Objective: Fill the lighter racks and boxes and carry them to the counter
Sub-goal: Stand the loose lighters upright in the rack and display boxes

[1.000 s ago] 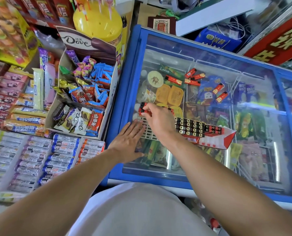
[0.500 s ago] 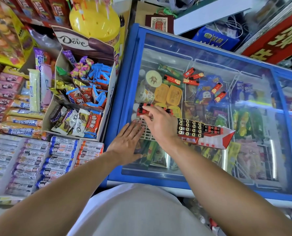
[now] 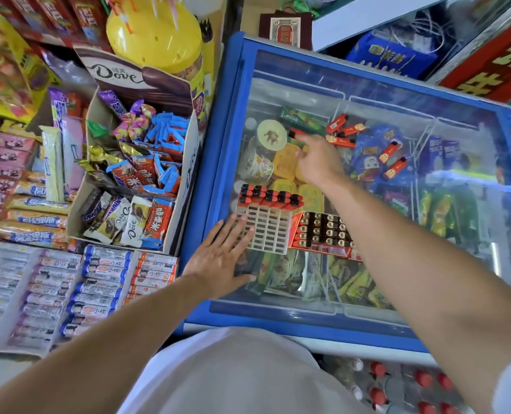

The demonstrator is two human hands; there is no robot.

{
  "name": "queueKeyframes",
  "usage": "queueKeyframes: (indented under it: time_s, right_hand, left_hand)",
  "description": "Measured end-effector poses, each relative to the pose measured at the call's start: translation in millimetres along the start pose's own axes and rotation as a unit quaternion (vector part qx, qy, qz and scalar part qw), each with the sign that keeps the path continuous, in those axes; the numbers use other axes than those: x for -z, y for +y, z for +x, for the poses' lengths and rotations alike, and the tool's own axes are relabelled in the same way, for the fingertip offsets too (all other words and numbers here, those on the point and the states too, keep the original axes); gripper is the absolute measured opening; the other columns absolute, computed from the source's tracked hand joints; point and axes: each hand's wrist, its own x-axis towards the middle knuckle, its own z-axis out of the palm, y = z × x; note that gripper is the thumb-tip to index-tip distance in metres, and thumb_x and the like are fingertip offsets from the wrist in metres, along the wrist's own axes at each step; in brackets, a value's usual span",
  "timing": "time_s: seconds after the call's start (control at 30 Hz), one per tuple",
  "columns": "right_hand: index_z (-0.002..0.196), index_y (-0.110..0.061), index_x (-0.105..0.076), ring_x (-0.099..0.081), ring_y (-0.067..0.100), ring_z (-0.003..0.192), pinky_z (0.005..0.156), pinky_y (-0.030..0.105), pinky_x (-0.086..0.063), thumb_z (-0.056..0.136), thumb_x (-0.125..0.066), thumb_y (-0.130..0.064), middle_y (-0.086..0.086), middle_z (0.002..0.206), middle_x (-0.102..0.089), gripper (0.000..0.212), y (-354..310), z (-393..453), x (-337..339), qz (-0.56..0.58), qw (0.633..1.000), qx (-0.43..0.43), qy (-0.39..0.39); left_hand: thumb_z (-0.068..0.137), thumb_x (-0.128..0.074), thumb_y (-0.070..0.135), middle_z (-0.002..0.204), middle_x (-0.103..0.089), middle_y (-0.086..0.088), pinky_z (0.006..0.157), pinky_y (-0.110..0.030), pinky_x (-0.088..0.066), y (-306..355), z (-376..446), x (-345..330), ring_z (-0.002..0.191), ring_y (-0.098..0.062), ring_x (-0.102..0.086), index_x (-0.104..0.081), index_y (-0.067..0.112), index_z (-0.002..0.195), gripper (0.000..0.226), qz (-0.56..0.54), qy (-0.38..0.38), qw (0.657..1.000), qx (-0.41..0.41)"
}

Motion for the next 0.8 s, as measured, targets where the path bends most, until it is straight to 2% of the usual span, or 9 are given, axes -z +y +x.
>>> queueKeyframes:
  time_s: [0.07, 0.13, 0.2, 0.3, 0.4, 0.5, 0.67, 0.73, 0.8]
  right_hand:
    - [0.151, -0.022, -0.041, -0.044, 0.027, 0.139, 0.112, 0.041, -0.04, 0.102, -0.053, -0.015, 0.007, 0.157, -0.038, 0.05, 1, 18, 0, -0.037, 0.998, -0.01, -0.041]
    - [0.155, -0.021, -0.034, -0.043, 0.029, 0.14, 0.112, 0.043, -0.041, 0.103, -0.052, -0.015, 0.007, 0.159, -0.035, 0.056, 1, 33, -3, -0.07, 0.995, -0.023, -0.071]
    - [0.153, -0.021, -0.037, -0.049, 0.03, 0.134, 0.107, 0.046, -0.045, 0.102, -0.052, -0.014, 0.009, 0.155, -0.041, 0.053, 3, 43, -7, -0.1, 0.992, -0.025, -0.076]
    - [0.131, -0.019, -0.061, -0.063, 0.027, 0.111, 0.093, 0.042, -0.054, 0.1, -0.053, -0.008, 0.01, 0.13, -0.058, 0.034, 4, 51, -12, -0.113, 0.993, -0.022, -0.029]
    - [0.119, -0.022, -0.068, -0.066, 0.025, 0.104, 0.091, 0.041, -0.056, 0.096, -0.059, -0.005, 0.008, 0.122, -0.066, 0.031, 5, 53, -12, -0.067, 0.996, -0.048, -0.037]
    - [0.117, -0.019, -0.067, -0.064, 0.017, 0.089, 0.086, 0.038, -0.057, 0.096, -0.065, -0.013, 0.003, 0.115, -0.068, 0.023, 1, 42, -2, -0.003, 0.998, -0.048, -0.051]
    - [0.112, -0.024, -0.057, -0.063, 0.008, 0.099, 0.089, 0.029, -0.053, 0.094, -0.069, -0.027, -0.009, 0.11, -0.066, 0.022, -24, -23, 31, 0.151, 0.986, 0.023, 0.069]
    - [0.115, -0.026, -0.056, -0.064, 0.002, 0.093, 0.082, 0.019, -0.051, 0.093, -0.069, -0.033, -0.012, 0.11, -0.067, 0.026, -31, -63, 42, 0.164, 0.984, 0.043, 0.062]
    - [0.114, -0.028, -0.058, -0.066, 0.002, 0.092, 0.077, 0.015, -0.047, 0.094, -0.068, -0.037, -0.011, 0.11, -0.069, 0.024, -34, -100, 45, 0.159, 0.985, 0.06, 0.021]
  left_hand:
    - [0.092, -0.029, 0.081, 0.163, 0.035, -0.006, 0.126, -0.046, 0.009, -1, 0, -1, 0.149, -0.023, 0.036, 0.025, 0.022, 0.157, 0.103, 0.001, -0.004, 1.0, 0.001]
    - [0.092, -0.028, 0.081, 0.163, 0.034, -0.006, 0.126, -0.047, 0.008, -1, 1, -1, 0.149, -0.023, 0.035, 0.024, 0.022, 0.158, 0.103, 0.005, -0.004, 1.0, 0.002]
    - [0.092, -0.028, 0.08, 0.162, 0.036, -0.006, 0.126, -0.046, 0.011, 0, 1, 0, 0.147, -0.023, 0.038, 0.025, 0.022, 0.157, 0.102, 0.009, -0.015, 1.0, 0.003]
    - [0.093, -0.029, 0.079, 0.161, 0.038, -0.005, 0.125, -0.045, 0.015, 1, 0, 2, 0.146, -0.022, 0.04, 0.025, 0.023, 0.157, 0.101, 0.003, -0.018, 1.0, 0.005]
    - [0.093, -0.03, 0.079, 0.161, 0.038, -0.004, 0.125, -0.045, 0.015, 2, 0, 2, 0.146, -0.022, 0.04, 0.025, 0.023, 0.157, 0.101, 0.006, -0.021, 1.0, 0.01]
    - [0.092, -0.03, 0.08, 0.161, 0.038, -0.004, 0.125, -0.045, 0.014, 3, 0, 4, 0.146, -0.021, 0.04, 0.027, 0.024, 0.156, 0.102, 0.01, -0.028, 0.999, 0.011]
    - [0.091, -0.027, 0.081, 0.16, 0.04, -0.005, 0.125, -0.045, 0.013, 4, 1, 5, 0.146, -0.022, 0.04, 0.03, 0.024, 0.155, 0.102, 0.02, -0.032, 0.999, 0.013]
    - [0.091, -0.025, 0.082, 0.16, 0.04, -0.004, 0.125, -0.045, 0.014, 4, 1, 5, 0.145, -0.022, 0.041, 0.031, 0.024, 0.154, 0.102, 0.024, -0.035, 0.999, 0.015]
    - [0.091, -0.025, 0.082, 0.16, 0.04, -0.004, 0.125, -0.045, 0.013, 4, 0, 6, 0.146, -0.022, 0.04, 0.031, 0.025, 0.154, 0.102, 0.021, -0.033, 0.999, 0.015]
